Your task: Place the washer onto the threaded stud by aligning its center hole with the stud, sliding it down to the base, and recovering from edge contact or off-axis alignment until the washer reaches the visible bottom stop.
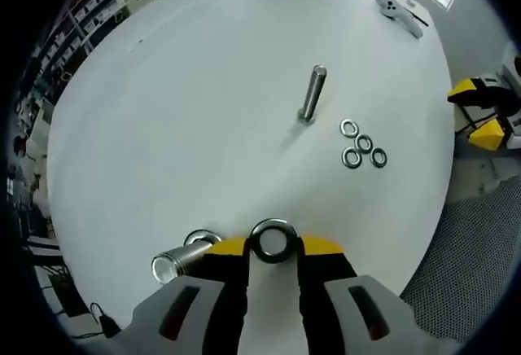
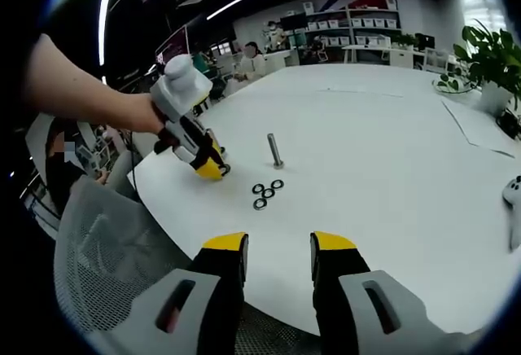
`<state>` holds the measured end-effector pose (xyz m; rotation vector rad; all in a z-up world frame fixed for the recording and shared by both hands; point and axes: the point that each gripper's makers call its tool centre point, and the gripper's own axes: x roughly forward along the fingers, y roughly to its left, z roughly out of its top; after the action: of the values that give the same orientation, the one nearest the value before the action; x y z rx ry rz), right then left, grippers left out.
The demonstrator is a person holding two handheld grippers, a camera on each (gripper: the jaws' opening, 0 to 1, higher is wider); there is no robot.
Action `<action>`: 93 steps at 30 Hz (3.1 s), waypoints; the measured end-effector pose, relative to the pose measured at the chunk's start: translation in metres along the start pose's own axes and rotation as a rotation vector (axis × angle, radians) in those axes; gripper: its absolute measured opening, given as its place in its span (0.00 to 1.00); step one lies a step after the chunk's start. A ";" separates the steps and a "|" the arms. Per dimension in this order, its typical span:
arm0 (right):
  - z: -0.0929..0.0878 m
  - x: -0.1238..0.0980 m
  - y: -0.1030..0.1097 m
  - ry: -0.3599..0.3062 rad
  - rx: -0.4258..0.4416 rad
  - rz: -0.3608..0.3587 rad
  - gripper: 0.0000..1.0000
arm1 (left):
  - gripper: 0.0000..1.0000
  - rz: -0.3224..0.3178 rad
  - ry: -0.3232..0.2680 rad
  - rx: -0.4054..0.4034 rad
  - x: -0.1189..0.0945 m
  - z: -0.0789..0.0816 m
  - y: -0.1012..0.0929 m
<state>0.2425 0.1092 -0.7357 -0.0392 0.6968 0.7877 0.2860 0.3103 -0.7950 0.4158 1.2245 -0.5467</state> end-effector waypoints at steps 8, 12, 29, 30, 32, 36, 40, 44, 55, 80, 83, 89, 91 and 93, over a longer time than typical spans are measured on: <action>0.000 0.000 0.000 0.002 0.000 0.001 0.33 | 0.21 -0.018 0.039 0.073 -0.005 -0.017 -0.012; -0.001 0.000 0.001 0.004 -0.004 0.003 0.33 | 0.21 -0.025 0.058 0.082 -0.006 -0.024 -0.014; -0.001 0.000 0.002 0.008 -0.008 0.008 0.33 | 0.22 -0.040 0.155 0.117 -0.016 -0.056 -0.018; -0.001 0.000 0.001 0.008 -0.007 0.008 0.33 | 0.22 -0.042 0.152 0.114 -0.016 -0.056 -0.018; -0.001 0.000 0.001 0.009 -0.008 0.008 0.33 | 0.23 -0.044 0.147 0.107 -0.016 -0.055 -0.019; -0.001 0.000 0.001 0.009 -0.008 0.006 0.33 | 0.24 -0.044 0.145 0.110 -0.016 -0.055 -0.019; -0.001 0.000 0.000 0.008 -0.008 0.005 0.33 | 0.24 -0.030 0.152 0.139 -0.015 -0.055 -0.021; -0.001 0.000 0.000 0.008 -0.008 0.003 0.33 | 0.24 -0.038 0.149 0.127 -0.015 -0.055 -0.019; -0.002 0.001 -0.001 0.013 -0.009 -0.001 0.32 | 0.19 -0.035 0.155 0.121 -0.015 -0.056 -0.017; -0.003 0.001 -0.001 0.020 -0.005 -0.005 0.32 | 0.18 -0.037 0.100 0.123 -0.016 -0.056 -0.017; -0.004 0.001 -0.001 0.021 -0.004 -0.005 0.32 | 0.18 -0.036 0.095 0.122 -0.016 -0.055 -0.016; -0.003 0.001 -0.001 0.019 -0.003 0.000 0.32 | 0.18 -0.029 0.080 0.134 -0.019 -0.050 -0.014; -0.004 0.001 -0.001 0.021 -0.004 0.000 0.32 | 0.18 -0.023 0.070 0.145 -0.023 -0.046 -0.012; -0.004 0.001 0.000 0.021 -0.005 0.001 0.32 | 0.18 -0.021 0.064 0.146 -0.026 -0.043 -0.011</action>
<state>0.2410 0.1086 -0.7395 -0.0516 0.7154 0.7908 0.2403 0.3311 -0.7824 0.5474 1.2553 -0.6477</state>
